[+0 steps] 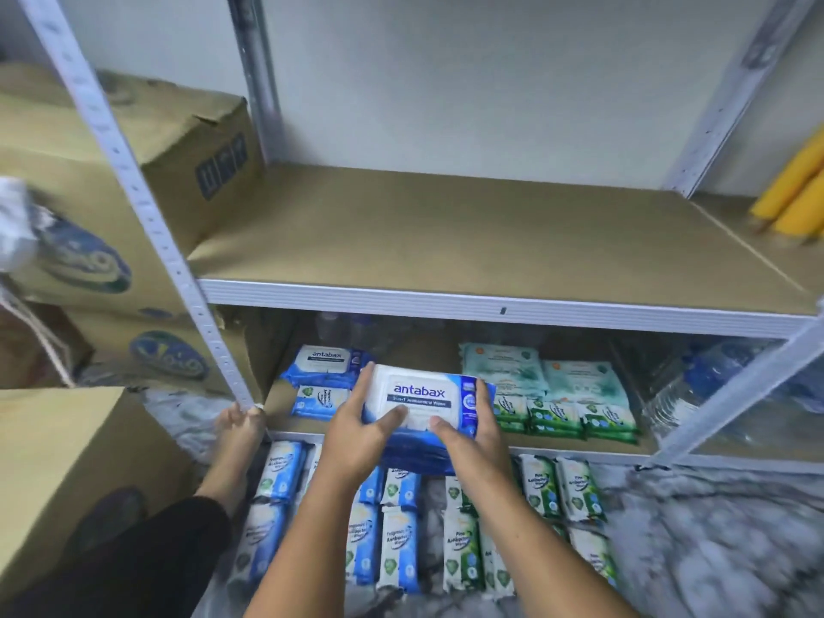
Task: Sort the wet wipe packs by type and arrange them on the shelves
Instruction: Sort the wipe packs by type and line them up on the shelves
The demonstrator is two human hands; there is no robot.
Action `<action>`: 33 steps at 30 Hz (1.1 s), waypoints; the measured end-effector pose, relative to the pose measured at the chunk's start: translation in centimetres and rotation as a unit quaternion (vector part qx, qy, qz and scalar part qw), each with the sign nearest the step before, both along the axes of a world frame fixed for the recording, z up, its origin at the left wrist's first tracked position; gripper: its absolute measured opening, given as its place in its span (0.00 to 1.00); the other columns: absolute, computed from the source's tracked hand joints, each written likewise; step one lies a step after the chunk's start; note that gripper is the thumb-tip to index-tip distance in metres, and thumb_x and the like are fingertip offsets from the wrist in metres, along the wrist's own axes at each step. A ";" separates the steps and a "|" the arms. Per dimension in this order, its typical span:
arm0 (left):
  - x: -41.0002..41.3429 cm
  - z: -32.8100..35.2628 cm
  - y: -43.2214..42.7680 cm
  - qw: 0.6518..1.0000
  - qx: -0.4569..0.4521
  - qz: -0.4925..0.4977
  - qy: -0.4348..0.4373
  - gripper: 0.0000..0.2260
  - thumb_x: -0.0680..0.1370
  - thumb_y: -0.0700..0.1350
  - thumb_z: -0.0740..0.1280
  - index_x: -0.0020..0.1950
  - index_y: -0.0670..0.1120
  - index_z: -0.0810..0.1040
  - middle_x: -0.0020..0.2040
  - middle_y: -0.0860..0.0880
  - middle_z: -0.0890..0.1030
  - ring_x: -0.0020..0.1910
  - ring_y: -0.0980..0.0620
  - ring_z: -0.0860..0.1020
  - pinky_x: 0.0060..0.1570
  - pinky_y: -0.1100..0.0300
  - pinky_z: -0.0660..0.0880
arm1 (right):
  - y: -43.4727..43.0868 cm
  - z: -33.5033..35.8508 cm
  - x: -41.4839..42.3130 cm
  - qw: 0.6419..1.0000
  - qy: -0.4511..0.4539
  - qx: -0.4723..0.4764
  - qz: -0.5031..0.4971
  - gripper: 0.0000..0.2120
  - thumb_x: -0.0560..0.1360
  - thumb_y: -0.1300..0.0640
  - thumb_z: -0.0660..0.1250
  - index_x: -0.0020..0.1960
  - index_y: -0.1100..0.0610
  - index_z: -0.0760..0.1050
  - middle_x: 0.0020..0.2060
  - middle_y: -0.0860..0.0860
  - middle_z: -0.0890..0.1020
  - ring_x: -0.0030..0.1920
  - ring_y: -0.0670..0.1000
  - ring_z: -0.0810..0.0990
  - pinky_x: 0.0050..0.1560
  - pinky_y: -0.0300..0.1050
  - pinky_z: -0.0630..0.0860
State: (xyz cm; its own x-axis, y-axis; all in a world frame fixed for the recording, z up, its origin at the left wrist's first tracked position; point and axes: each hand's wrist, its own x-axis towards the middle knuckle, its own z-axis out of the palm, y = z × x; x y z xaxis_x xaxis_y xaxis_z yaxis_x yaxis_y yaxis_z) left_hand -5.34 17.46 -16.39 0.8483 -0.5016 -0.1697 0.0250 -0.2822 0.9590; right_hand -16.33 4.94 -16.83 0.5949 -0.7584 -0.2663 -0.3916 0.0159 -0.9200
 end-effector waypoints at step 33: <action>3.9 20.1 -2.3 0.960 0.053 0.084 -0.261 0.33 0.76 0.66 0.65 0.79 0.59 0.63 0.69 0.56 0.76 0.67 0.54 0.75 0.67 0.55 0.72 | -5.6 21.3 4.9 0.973 -0.101 -0.198 0.061 0.35 0.73 0.40 0.73 0.76 0.38 0.63 0.46 0.24 0.71 0.56 0.42 0.76 0.59 0.40 0.72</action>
